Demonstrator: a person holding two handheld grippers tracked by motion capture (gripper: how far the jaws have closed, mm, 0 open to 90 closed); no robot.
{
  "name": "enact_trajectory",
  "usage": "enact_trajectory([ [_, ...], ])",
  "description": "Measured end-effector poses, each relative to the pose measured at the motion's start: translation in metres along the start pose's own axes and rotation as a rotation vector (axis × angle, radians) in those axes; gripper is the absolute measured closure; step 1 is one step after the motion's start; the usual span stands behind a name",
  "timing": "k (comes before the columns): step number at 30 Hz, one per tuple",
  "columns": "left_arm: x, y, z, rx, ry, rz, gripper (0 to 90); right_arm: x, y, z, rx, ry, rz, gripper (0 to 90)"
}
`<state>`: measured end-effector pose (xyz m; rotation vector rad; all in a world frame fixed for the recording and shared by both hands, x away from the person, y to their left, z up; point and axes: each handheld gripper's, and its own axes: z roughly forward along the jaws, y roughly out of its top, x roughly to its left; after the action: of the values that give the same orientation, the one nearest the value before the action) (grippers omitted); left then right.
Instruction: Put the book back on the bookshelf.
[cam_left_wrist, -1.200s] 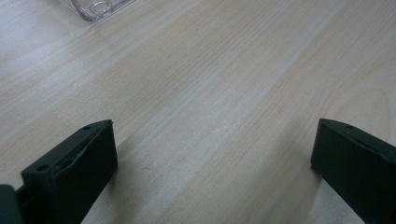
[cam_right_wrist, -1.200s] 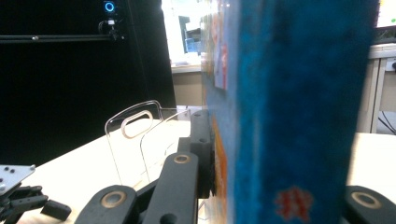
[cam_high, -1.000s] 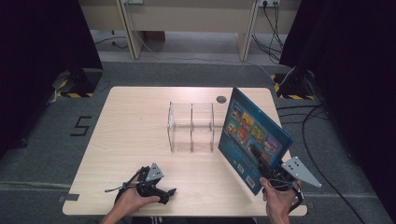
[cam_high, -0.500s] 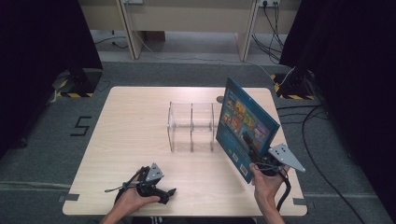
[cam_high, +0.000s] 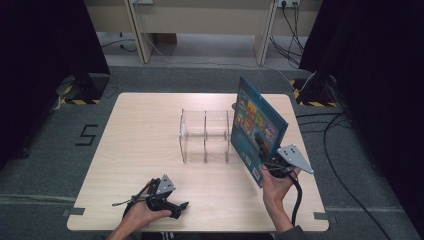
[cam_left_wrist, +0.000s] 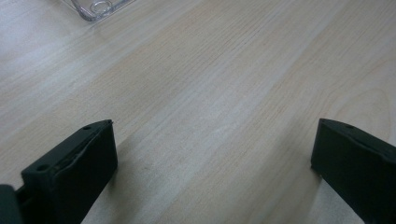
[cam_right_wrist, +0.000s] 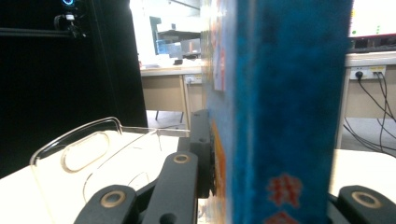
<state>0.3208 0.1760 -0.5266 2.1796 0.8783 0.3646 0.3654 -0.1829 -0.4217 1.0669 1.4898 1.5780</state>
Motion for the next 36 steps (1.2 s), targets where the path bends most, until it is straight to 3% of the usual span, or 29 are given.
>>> enact_trajectory([
  [24,0.0,0.0,0.0,0.0,0.001,-0.001,0.0,0.005,-0.007,0.027,-0.038,-0.06,-0.039,82.1],
  [36,-0.001,0.0,0.0,0.001,0.001,0.0,0.0,0.005,-0.012,0.029,-0.056,-0.076,-0.013,81.4],
])
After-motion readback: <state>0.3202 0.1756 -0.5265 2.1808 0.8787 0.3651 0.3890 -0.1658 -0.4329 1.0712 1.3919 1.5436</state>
